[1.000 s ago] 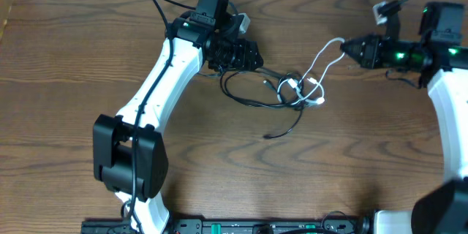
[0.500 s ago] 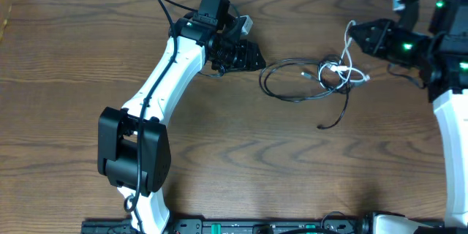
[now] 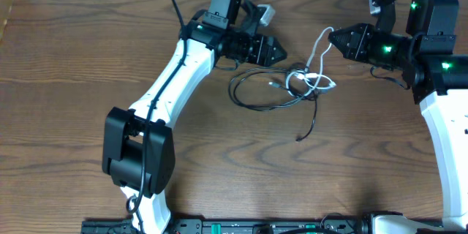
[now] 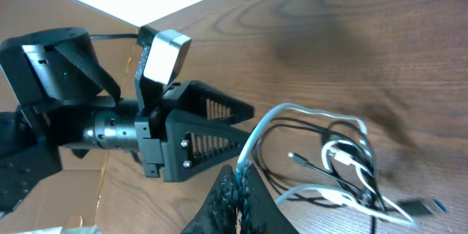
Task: Untangle cables
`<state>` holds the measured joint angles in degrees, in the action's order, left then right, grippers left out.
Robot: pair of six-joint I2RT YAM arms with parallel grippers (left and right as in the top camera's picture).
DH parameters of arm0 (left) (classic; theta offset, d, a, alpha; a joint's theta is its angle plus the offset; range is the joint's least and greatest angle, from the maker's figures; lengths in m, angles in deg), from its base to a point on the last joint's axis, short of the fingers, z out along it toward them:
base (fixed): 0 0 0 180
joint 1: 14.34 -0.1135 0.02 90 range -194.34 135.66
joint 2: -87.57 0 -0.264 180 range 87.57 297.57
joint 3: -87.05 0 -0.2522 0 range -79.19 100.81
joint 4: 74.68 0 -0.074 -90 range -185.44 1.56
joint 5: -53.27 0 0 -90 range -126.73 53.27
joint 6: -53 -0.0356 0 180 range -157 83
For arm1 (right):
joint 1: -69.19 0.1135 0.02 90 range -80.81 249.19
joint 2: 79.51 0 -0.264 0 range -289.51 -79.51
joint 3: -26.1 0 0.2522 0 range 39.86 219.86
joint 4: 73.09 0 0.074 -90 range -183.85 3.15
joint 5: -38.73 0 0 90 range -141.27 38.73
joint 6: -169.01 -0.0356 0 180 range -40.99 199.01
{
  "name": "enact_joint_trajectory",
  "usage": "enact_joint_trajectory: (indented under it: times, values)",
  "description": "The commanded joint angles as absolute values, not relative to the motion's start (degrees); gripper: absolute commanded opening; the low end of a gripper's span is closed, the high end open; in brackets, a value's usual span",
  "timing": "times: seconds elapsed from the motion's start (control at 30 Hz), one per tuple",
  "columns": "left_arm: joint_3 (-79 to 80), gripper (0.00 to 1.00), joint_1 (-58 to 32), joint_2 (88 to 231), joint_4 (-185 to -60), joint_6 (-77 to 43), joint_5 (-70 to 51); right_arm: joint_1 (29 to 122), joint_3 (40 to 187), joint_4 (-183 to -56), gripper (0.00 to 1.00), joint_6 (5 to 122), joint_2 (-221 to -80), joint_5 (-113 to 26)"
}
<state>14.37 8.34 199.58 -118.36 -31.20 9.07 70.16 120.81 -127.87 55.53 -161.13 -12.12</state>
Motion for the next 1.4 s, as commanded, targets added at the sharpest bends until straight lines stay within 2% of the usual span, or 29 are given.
enact_joint_trajectory:
  times: [0.0,0.4,0.7,0.87,1.07,1.37]
  values:
    - [14.68,0.65,9.28,203.29,-115.89,-32.31,13.01,70.31,122.03,-127.84,0.01,56.71,-160.39,-10.65]
    - [14.68,0.65,12.62,215.42,-108.1,-32.25,13.79,70.27,122.03,-130.77,0.01,60.75,-160.39,-10.43]
    - [14.68,0.61,14.15,216.51,-106.29,-32.27,13.18,70.25,122.03,-130.82,0.01,61.54,-160.39,-10.87]
    - [14.68,0.6,14.37,216.51,-109.87,-32.25,5.66,70.25,122.01,-131.69,0.01,61.69,-160.39,-14.54]
    - [14.68,0.56,14.37,216.51,-114.75,-32.01,-3.96,70.25,121.95,-133.4,0.11,61.97,-160.41,-22.45]
    - [14.26,0.54,16.36,216.54,-115.62,-31.57,-5.94,70.25,121.92,-133.99,0.14,62.39,-160.41,-25.29]
